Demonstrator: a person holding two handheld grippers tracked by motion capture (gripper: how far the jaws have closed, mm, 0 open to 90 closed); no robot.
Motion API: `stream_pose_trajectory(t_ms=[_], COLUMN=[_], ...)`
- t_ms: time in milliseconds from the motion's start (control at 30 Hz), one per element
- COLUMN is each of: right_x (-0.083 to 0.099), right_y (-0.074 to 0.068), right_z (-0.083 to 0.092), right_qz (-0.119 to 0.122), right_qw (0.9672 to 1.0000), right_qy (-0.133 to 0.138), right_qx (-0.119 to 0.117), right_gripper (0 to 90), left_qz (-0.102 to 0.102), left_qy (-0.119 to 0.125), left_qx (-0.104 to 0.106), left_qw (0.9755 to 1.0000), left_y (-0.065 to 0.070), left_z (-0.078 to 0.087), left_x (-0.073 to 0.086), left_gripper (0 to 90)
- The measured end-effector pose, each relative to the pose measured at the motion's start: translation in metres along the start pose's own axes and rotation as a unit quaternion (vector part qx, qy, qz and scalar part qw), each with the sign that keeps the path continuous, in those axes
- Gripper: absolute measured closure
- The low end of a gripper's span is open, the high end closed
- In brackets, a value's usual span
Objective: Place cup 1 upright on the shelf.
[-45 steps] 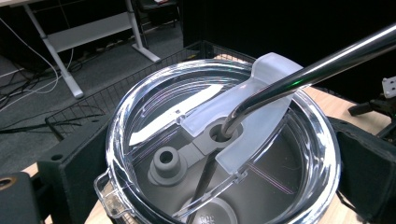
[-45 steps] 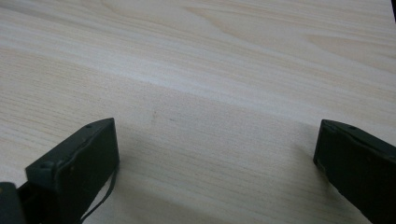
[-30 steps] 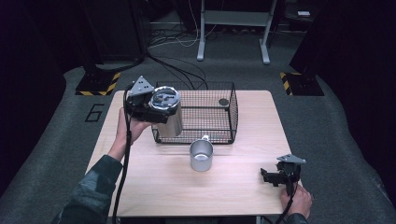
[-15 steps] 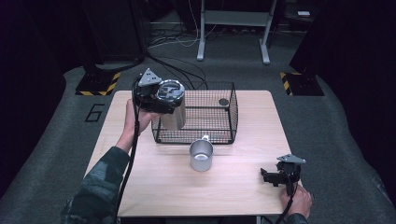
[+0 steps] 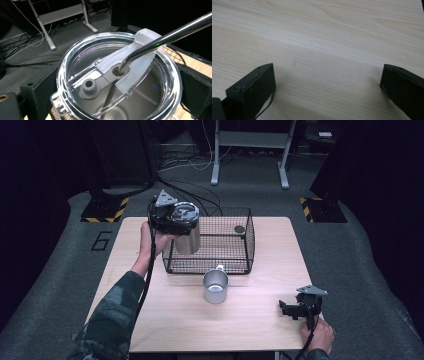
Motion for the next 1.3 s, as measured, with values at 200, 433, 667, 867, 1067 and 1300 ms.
stream_pose_trajectory(t_ms=[200, 433, 667, 867, 1067, 1300], right_x=[0.000, 0.000, 0.000, 0.000, 0.000, 0.000], right_y=[0.000, 0.000, 0.000, 0.000, 0.000, 0.001], right_z=[0.000, 0.000, 0.000, 0.000, 0.000, 0.000], right_qz=[0.000, 0.000, 0.000, 0.000, 0.001, 0.004], right_qw=[1.0000, 1.0000, 1.0000, 1.0000, 1.0000, 1.0000], right_qy=[0.000, 0.000, 0.000, 0.000, 0.000, -0.001], right_qx=[0.000, 0.000, 0.000, 0.000, 0.000, -0.001], right_gripper=[0.0, 0.0, 0.0, 0.0, 0.0, 0.0], left_qz=[0.002, 0.010, 0.014, 0.011, 0.019, 0.024], left_qy=[-0.011, -0.015, -0.026, -0.046, -0.060, -0.078], left_qx=[-0.013, -0.025, -0.031, -0.035, -0.037, -0.047], left_qw=[0.9999, 0.9995, 0.9991, 0.9982, 0.9973, 0.9955], left_y=[-0.005, -0.005, -0.005, -0.003, -0.002, -0.003], left_z=[-0.014, -0.026, -0.039, -0.049, -0.058, -0.064], left_x=[0.006, 0.012, 0.019, 0.028, 0.038, 0.046], left_gripper=[4.0, 4.0, 4.0, 4.0, 4.0, 4.0])
Point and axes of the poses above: each handheld gripper's, and its own axes: z roughly backward along the jaws, x roughly out of its underside, y roughly to its right, the point moved 1 cm from there along -z, roughly forward along the jaws, and after that the axes turned 8 degrees about y, right-handed, at the moved point
